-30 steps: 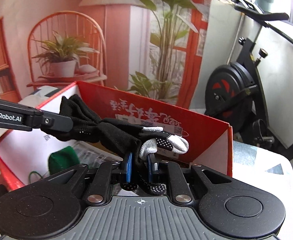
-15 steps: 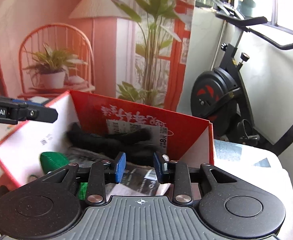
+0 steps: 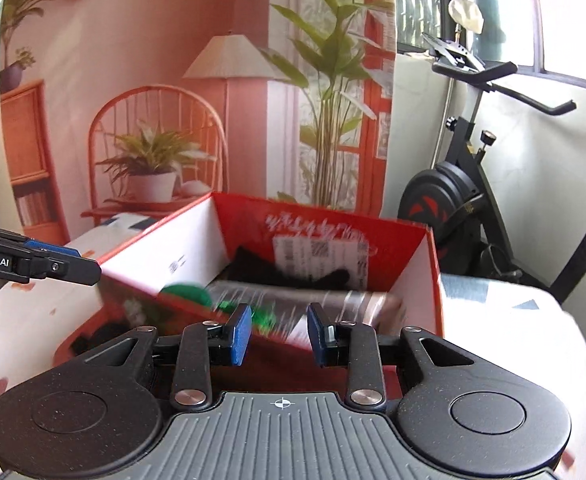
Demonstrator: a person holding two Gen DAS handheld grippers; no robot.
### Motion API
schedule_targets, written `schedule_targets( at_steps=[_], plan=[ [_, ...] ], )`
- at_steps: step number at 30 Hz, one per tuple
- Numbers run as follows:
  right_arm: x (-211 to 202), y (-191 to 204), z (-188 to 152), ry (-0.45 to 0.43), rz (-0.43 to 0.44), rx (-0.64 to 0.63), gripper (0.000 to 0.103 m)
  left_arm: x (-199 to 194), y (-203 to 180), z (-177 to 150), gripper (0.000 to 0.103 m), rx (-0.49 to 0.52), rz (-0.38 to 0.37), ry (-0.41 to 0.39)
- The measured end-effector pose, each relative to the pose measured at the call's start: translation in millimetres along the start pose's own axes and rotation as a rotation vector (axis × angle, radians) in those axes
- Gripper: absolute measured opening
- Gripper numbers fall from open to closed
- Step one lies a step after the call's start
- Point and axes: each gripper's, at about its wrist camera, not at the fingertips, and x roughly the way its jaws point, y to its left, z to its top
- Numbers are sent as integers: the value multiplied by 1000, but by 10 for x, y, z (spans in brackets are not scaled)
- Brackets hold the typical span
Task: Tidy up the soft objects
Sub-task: 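Move the left tool to the black padded eye mask and grasp it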
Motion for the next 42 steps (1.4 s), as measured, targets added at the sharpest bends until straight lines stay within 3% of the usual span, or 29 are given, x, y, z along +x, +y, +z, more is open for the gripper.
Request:
schedule_targets(
  at_steps=[5,8,10,18,22,25,35,39,42],
  plan=[
    [-111,111,-310,23,-8,53,32,35,49,-227,51,-20,9,42],
    [-141,147,-494,29,-21,85,46,102,128,-290,52,-45,11,59],
    [-152,161,-614,39,-8,106,59,150,158,-324,57,-45,28,72],
    [-47,19,-848,82,-28,194,69,315,264,-432,62,-74,-14,85],
    [-16,-51,-879,68,-22,218,86,374,283,-471,66,-88,-43,64],
    [11,-96,-919,70,-8,245,87,440,273,-481,72,-88,-46,55],
    [124,-147,-931,88,68,315,88,501,220,-511,72,-97,-118,69],
    [75,-139,-891,70,86,324,86,468,157,-533,69,-84,-123,71],
    [-5,-124,-847,53,78,312,83,412,125,-530,56,-69,-86,62]
  ],
)
